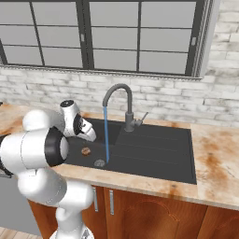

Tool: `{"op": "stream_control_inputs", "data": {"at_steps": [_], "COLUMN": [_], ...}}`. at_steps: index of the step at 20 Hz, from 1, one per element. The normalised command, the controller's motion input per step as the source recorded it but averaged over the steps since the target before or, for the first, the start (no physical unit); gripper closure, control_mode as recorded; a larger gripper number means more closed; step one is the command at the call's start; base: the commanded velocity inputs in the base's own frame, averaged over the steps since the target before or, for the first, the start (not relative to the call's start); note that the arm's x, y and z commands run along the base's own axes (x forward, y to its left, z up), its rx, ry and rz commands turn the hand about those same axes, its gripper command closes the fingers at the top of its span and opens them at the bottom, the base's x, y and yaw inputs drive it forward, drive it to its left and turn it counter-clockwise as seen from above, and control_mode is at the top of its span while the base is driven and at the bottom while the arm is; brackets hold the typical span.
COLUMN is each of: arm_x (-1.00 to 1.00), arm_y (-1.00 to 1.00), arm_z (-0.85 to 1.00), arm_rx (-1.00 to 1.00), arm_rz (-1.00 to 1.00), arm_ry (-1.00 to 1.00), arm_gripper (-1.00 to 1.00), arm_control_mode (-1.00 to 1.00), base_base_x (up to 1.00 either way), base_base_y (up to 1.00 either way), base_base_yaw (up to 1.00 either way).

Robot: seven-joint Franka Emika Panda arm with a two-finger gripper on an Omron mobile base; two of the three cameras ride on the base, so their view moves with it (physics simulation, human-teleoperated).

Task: Turn on the sink faucet. Then move the mushroom from the counter to the sink. Turn off the sink. Move the vegetable from the sink to the pot next to the stove. Finally move the pot to the front center burner.

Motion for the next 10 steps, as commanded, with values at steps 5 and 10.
{"op": "stream_control_inputs", "data": {"at_steps": [5,10], "arm_x": [-0.36,-0.26], "arm_y": [-0.7,-0.73], "arm_z": [0.37,0.42], "arm_rx": [0.0,0.0], "arm_rz": [0.0,0.0], "arm_ry": [-0.07,-0.06], "arm_gripper": [-1.0,-1.0], "arm_control_mode": [-1.0,-1.0], "base_base_x": [0.0,0.0], "base_base_y": [0.0,0.0], "base_base_yaw": [0.0,0.0]}}
